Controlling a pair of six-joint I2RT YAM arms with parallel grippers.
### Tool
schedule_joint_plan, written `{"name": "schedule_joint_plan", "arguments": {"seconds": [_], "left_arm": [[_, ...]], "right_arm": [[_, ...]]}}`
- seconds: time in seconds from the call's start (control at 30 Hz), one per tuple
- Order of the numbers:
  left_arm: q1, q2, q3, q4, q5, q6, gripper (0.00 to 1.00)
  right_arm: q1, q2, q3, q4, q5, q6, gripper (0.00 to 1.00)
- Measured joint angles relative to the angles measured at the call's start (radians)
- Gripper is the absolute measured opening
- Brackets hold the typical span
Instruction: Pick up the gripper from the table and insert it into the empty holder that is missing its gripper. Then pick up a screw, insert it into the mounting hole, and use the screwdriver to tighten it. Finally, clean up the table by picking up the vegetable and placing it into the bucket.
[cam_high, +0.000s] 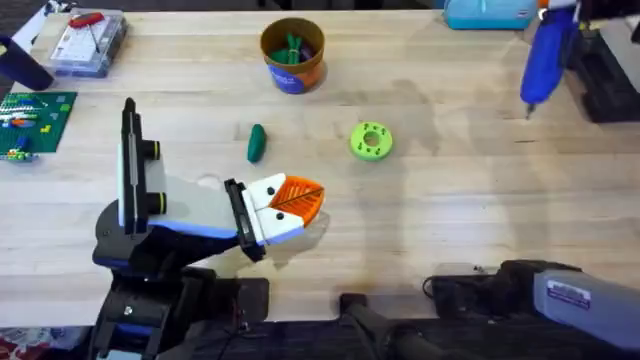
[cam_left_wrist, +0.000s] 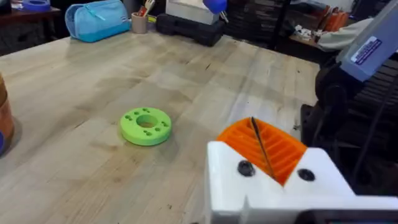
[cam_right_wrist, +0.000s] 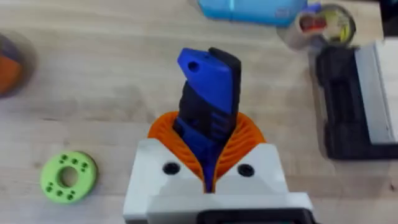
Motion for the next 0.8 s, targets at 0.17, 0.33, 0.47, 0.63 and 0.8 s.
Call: {"name": "schedule_joint_plan", "arguments": {"seconds": [0.17,0.33,0.47,0.63,0.8], "left_arm": [[0.0,0.0,0.0,0.0,0.0,0.0,0.011],[0.0,0.0,0.0,0.0,0.0,0.0,0.011],[0.0,0.0,0.0,0.0,0.0,0.0,0.011],[0.0,0.0,0.0,0.0,0.0,0.0,0.011],[0.0,0.0,0.0,0.0,0.0,0.0,0.011]], "right_arm": [[0.083,-0.06,0.004,0.086,-0.003,0.041,0.026],[0.169,-0.098,0.004,0.18,-0.003,0.064,0.026],[0.236,-0.11,0.004,0.244,-0.004,0.069,0.026],[0.318,-0.11,0.004,0.307,-0.009,0.072,0.026],[0.381,-0.11,0.004,0.371,-0.055,0.073,0.026]]}}
